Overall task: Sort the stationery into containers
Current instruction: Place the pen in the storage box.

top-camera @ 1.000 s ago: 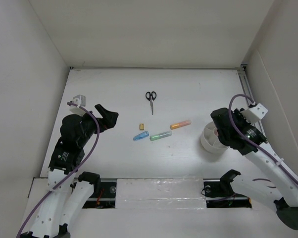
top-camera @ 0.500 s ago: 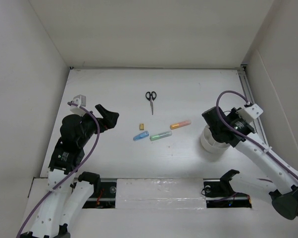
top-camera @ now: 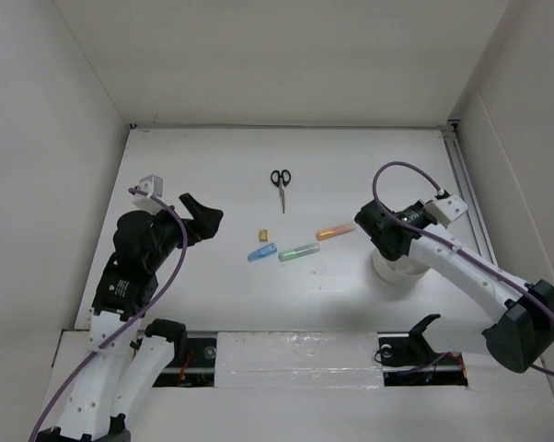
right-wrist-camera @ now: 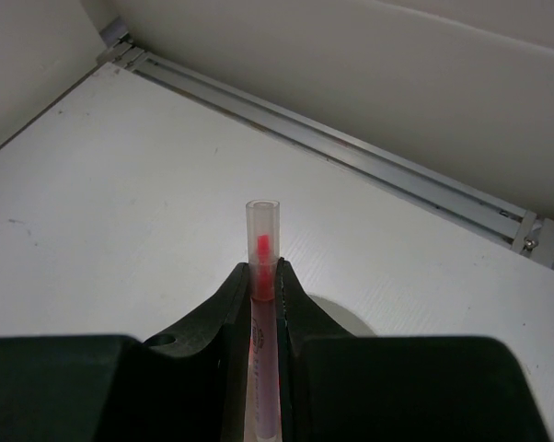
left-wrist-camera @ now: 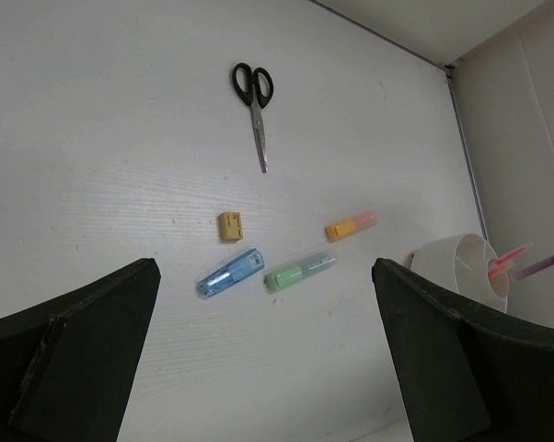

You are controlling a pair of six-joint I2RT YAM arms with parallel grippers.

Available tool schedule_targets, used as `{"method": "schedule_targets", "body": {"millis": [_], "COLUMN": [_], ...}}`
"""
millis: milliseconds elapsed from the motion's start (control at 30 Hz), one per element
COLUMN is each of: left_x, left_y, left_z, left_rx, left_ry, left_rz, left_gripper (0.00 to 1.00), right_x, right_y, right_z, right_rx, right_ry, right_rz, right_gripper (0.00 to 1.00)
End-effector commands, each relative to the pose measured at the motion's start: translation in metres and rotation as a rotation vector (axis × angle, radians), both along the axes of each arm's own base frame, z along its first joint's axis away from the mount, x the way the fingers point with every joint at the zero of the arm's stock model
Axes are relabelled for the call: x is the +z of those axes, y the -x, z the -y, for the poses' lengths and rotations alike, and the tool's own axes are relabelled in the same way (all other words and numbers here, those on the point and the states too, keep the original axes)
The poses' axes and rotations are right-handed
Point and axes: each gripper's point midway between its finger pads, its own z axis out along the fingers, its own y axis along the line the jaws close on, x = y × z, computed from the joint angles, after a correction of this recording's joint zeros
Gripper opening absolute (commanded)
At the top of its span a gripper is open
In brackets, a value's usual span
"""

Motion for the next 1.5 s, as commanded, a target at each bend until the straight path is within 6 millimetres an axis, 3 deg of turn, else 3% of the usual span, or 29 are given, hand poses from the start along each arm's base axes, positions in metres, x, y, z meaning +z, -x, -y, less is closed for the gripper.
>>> {"method": "schedule_targets", "body": {"millis": [0, 433, 733, 867, 1467], "left_x": [0.012, 0.012, 0.01, 0.01, 0.006], "left_y": [-0.005, -0.004, -0.005, -0.005, -0.004], "left_z": [0.004, 0.005, 0.007, 0.007, 0.009], "left_rx": [-0.023, -0.032, -0.041, -0.041, -0.05], "left_ry": [0.0, 0.003, 0.003, 0.003, 0.004], "left_rz": [0.055, 0.054, 0.045, 0.045, 0.035], "left_gripper": [1.0, 1.0, 1.0, 1.0, 1.0], "right_x": [0.015, 0.0, -0.013, -0.028, -0.051], "right_y": [0.0, -0.005, -0.001, 0.003, 0.007], "right_z": [0.001, 0.002, 0.003, 0.003, 0.001], "right_rx": [-0.018, -0.021, -0.038, -0.047, -0.064], "right_ry": [-0.017, 0.066, 0.023, 0.004, -0.012], "right_rz": [0.096, 0.016, -0.012, -0.042, -0.1], "right_gripper": [0.0, 0.0, 0.0, 0.0, 0.0]}}
